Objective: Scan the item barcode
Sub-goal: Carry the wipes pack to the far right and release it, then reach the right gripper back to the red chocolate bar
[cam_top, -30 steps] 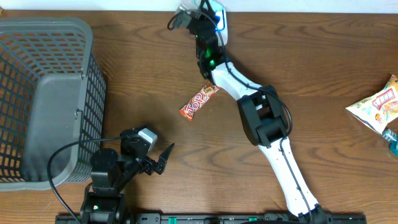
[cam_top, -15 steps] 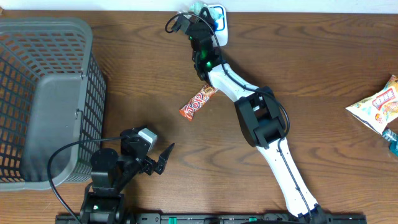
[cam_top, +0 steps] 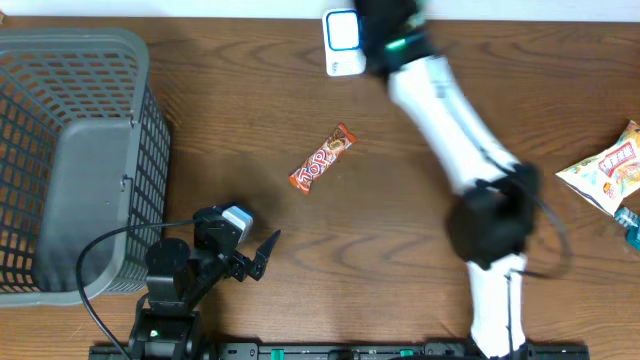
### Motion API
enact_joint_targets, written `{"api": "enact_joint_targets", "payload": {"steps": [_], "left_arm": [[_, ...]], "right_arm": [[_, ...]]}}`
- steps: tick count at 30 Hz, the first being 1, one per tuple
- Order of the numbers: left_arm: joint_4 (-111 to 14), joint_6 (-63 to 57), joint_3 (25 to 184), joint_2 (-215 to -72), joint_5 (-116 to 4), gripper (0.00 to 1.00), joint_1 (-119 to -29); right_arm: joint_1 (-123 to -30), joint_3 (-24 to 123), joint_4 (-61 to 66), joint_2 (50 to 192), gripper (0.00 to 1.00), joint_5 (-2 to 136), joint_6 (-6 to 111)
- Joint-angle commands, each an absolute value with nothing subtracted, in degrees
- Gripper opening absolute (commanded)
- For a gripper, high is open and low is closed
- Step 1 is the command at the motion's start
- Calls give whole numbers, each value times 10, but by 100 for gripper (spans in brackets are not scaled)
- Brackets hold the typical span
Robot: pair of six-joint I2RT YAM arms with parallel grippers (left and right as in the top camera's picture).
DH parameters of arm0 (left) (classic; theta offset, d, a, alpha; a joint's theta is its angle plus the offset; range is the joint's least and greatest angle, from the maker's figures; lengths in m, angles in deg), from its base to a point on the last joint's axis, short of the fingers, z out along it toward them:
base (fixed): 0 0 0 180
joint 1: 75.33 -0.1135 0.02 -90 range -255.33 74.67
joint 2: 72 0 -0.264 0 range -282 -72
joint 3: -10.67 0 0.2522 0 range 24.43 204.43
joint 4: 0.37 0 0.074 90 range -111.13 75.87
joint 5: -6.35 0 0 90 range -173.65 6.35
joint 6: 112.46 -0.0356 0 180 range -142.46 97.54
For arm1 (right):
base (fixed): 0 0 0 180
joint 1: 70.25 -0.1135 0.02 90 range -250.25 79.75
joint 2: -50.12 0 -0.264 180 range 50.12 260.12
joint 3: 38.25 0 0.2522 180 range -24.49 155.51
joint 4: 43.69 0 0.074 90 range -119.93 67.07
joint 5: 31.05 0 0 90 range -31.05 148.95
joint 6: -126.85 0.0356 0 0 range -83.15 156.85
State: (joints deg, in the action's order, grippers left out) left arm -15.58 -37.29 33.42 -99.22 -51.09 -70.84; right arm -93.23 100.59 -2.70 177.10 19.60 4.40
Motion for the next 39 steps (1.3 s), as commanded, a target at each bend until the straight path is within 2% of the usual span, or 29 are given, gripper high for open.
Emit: {"api": "enact_joint_targets", "payload": {"steps": [1, 7, 13, 21, 22, 23, 25, 26, 32, 39], "left_arm": [[-154, -368, 333, -990, -513, 98, -710], [-154, -368, 333, -990, -513, 98, -710], [-154, -368, 333, -990, -513, 98, -710], [-154, -368, 333, -990, -513, 98, -710], [-154, -368, 333, -990, -513, 98, -710], [-154, -368, 333, -990, -513, 98, -710], [-154, -368, 333, -990, -513, 98, -710], [-154, -368, 333, -990, -513, 98, -710], [-154, -368, 333, -990, -513, 98, -710], [-154, -368, 333, -990, -513, 98, -710]], "right_arm": [[-840, 1013, 86, 1729, 1, 165, 257], [-691, 987, 244, 1750, 1, 285, 424], [-561, 930, 243, 1798, 1, 344, 461], [-472, 907, 247, 1820, 1, 375, 489], [-465, 909, 249, 1816, 10, 384, 488], [-457, 915, 256, 1807, 34, 398, 488], [-452, 925, 267, 1791, 65, 414, 488], [-451, 930, 273, 1777, 97, 429, 488], [-469, 938, 297, 1661, 99, 546, 496], [-551, 938, 320, 1566, 99, 839, 531]]}}
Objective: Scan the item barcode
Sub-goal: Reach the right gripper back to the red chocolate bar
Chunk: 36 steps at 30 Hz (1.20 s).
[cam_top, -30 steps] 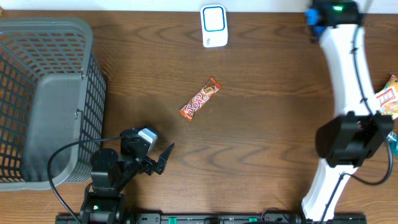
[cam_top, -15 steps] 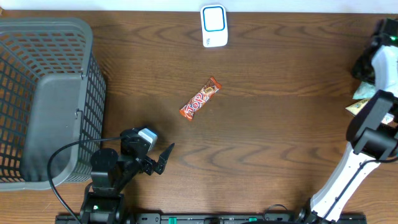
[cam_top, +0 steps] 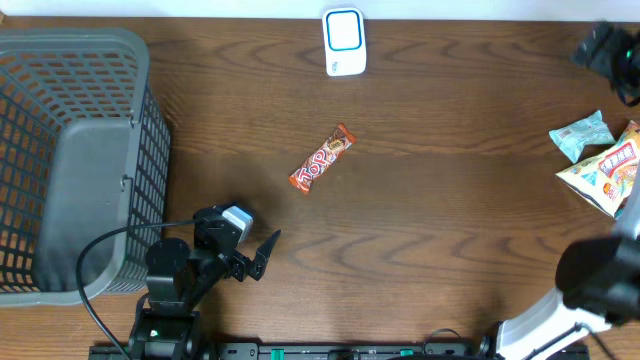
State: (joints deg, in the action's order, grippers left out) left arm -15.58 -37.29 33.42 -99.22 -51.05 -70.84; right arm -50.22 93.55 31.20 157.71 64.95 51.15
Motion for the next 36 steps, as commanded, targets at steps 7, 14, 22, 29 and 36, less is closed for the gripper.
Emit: {"api": "enact_joint_targets", "payload": {"steps": [7, 14, 22, 29, 36], "left_arm": [[-154, -368, 333, -990, -513, 98, -710], [-154, -368, 333, -990, -513, 98, -710], [-154, -368, 333, -990, -513, 98, -710], [-154, -368, 333, -990, -513, 98, -710], [-154, -368, 333, -990, -513, 98, -710]], "right_arm": [[-717, 899, 334, 1594, 99, 910, 531], [-868, 839, 307, 1652, 87, 870, 531], [-992, 825, 170, 1739, 97, 788, 704], [-1039, 825, 101, 1756, 89, 712, 812], [-1089, 825, 24, 1788, 17, 608, 824]]}}
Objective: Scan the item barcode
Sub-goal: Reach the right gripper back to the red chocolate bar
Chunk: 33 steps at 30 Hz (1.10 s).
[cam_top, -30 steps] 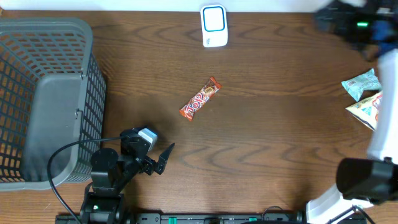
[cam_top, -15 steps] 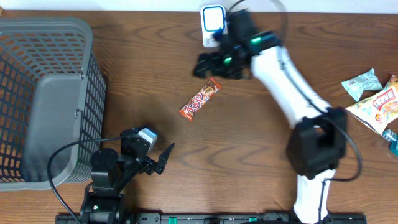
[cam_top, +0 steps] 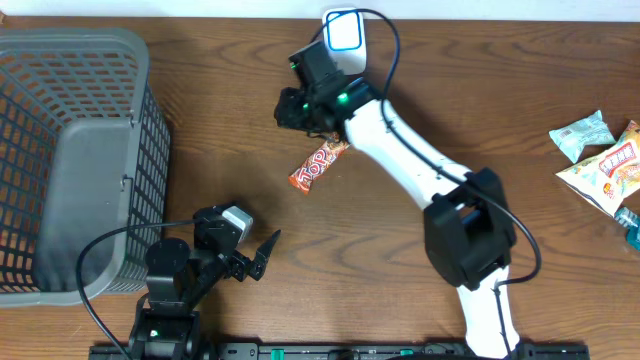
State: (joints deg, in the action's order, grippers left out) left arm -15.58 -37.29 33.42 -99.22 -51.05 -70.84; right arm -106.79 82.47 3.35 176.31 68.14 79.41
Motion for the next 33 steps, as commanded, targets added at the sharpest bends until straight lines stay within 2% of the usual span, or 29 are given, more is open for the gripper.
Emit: {"api": "enact_joint_targets", "payload": {"steps": [1, 7, 13, 26, 33], "left_arm": [[-154, -368, 333, -990, -513, 98, -710], [-154, -368, 333, -990, -513, 98, -710], [-154, -368, 333, -990, -513, 98, -710], [-154, -368, 333, -990, -513, 98, -710], [-154, -368, 333, -990, -513, 98, -710]], "right_arm": [[-1093, 825, 13, 1795, 13, 597, 831], [-1103, 825, -33, 1845, 3, 593, 835], [-1101, 825, 5, 1879, 1, 599, 835], [-1080, 825, 244, 1881, 1, 499, 836], [-1054, 825, 379, 1876, 2, 453, 876]]}}
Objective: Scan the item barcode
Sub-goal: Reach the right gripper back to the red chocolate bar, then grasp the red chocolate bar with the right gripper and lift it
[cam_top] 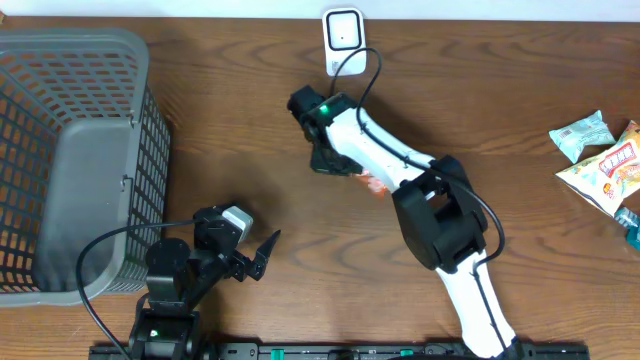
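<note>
Only an orange end of the Top candy bar (375, 185) shows, poking out from under my right arm near the table's middle. My right gripper (336, 162) points down onto the bar's hidden part and looks shut on it. The fingers are dark and hard to make out. The white scanner (343, 38) stands at the far edge, straight behind the gripper, its face pale. My left gripper (263, 254) rests open near the front edge, well left of the bar, holding nothing.
A large grey mesh basket (70, 150) fills the left side. Snack packets lie at the right edge: a teal one (580, 135) and an orange-white one (610, 168). My right arm's elbow (440, 220) spans the middle of the table.
My right gripper was just behind the bar's far end and is now down on the bar. The bar has shifted right and nearer, mostly under the arm. The scanner's face went from blue to pale.
First my right arm reached to the scanner at the far edge while the bar lay untouched mid-table. Then the arm was off at the right edge. After that its gripper hovered behind the bar, and now it is on the bar, which has moved. My left arm stayed still.
</note>
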### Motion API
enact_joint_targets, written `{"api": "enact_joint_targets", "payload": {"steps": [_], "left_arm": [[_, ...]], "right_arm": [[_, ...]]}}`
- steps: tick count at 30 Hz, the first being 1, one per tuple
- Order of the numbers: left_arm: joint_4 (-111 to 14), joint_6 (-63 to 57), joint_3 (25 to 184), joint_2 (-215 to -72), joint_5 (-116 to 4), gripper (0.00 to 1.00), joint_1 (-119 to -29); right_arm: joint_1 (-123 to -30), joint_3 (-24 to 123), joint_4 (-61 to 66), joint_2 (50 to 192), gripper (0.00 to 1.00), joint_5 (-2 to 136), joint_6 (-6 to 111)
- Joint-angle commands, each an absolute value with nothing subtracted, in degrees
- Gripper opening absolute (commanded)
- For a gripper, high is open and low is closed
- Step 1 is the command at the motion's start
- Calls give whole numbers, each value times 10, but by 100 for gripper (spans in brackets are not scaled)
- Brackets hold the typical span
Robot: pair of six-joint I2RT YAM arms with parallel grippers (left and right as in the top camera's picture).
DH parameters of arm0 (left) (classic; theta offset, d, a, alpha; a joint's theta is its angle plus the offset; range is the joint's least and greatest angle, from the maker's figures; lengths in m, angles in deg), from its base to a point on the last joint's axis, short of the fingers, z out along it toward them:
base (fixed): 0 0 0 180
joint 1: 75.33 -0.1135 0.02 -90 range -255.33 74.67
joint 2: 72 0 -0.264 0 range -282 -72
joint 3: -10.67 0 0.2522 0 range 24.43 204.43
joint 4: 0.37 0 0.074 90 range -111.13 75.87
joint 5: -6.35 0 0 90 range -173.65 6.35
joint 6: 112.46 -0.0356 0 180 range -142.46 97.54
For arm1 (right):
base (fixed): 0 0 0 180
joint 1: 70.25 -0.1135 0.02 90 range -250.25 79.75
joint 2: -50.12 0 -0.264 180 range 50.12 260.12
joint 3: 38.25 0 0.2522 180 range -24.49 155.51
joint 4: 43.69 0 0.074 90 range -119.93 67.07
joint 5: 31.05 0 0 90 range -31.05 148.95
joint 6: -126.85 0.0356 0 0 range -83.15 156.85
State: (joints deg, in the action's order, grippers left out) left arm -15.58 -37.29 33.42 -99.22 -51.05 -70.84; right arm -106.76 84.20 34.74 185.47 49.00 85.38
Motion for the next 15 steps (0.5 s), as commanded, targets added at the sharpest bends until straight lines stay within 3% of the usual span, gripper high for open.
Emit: {"api": "enact_joint_targets", "payload": {"steps": [1, 15], "left_arm": [[-154, -368, 333, -990, -513, 98, -710], [-154, -368, 333, -990, -513, 98, -710]], "right_arm": [[-1052, 825, 389, 1874, 1, 447, 876], [-1056, 825, 416, 1760, 1, 480, 800]]}}
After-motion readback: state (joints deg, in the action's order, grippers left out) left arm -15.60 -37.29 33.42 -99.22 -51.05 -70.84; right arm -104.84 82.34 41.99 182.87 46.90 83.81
